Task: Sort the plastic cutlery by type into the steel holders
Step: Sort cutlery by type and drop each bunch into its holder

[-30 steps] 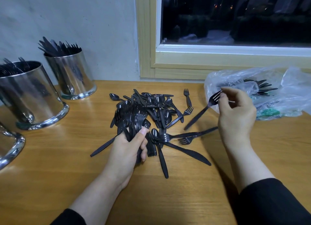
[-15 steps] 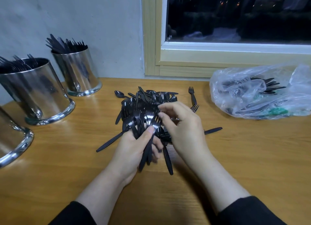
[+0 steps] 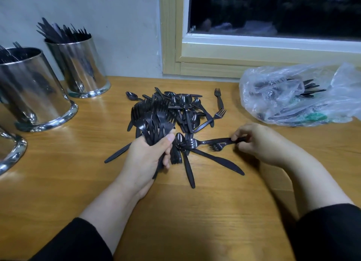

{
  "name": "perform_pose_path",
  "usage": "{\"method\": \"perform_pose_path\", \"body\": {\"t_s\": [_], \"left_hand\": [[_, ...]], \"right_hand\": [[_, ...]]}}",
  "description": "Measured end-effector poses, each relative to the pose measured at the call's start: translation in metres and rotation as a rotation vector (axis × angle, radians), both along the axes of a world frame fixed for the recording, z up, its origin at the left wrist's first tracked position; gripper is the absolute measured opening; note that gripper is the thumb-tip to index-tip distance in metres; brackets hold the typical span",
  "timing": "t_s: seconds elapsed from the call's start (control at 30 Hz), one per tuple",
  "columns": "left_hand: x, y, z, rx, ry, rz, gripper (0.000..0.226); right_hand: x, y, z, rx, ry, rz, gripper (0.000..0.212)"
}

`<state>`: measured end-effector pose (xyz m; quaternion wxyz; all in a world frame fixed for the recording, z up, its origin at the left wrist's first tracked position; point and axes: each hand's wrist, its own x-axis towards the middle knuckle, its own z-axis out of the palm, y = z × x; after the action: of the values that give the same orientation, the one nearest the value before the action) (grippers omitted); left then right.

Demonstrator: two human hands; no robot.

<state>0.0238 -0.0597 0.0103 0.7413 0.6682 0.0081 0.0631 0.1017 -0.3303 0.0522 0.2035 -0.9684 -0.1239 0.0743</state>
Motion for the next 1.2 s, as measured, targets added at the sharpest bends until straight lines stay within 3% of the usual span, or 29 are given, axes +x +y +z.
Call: {"method": "perform_pose_path", "body": {"t_s": [0.13,0.3,0.47,0.57,0.73,0.9,1.0,1.1,1.2], "left_hand": [[-0.001,-0.001,0.002,-0.033,0.003,0.035,0.05],[-0.002,-0.003,0.003,-0.062,-0.004,0.048,0.045],[-0.001,-0.002,0.002,-0.065,0.009,0.053,0.041],[0.0,-0.002,0.002,-0.06,0.017,0.056,0.037],[-0.001,-0.001,0.004,-0.065,0.02,0.045,0.038],[0.001,-0.001,0.002,-0.128,0.0,0.058,0.041],[0.001,-0.001,0.001,-0.153,-0.009,0.057,0.047],[0.002,-0.001,0.001,-0.211,0.012,0.082,0.038],[0.002,0.001,0.0,-0.248,0.036,0.108,0.032]], "right_hand": [[0.001,0.0,-0.006,-0.017,-0.017,0.047,0.018],[0.001,-0.002,-0.004,-0.002,0.031,0.069,0.019],[0.0,0.001,-0.005,0.022,0.075,0.089,0.006],[-0.003,0.003,-0.002,0.069,0.025,0.054,0.009],[-0.015,0.026,0.008,0.504,-0.064,0.025,0.004],[-0.035,0.092,0.007,0.942,0.184,-0.035,0.005],[-0.047,0.123,0.003,0.961,0.219,0.001,0.008],[-0.053,0.138,0.003,0.997,0.247,0.066,0.008],[-0.041,0.131,0.0,0.662,-0.011,0.082,0.011]]}}
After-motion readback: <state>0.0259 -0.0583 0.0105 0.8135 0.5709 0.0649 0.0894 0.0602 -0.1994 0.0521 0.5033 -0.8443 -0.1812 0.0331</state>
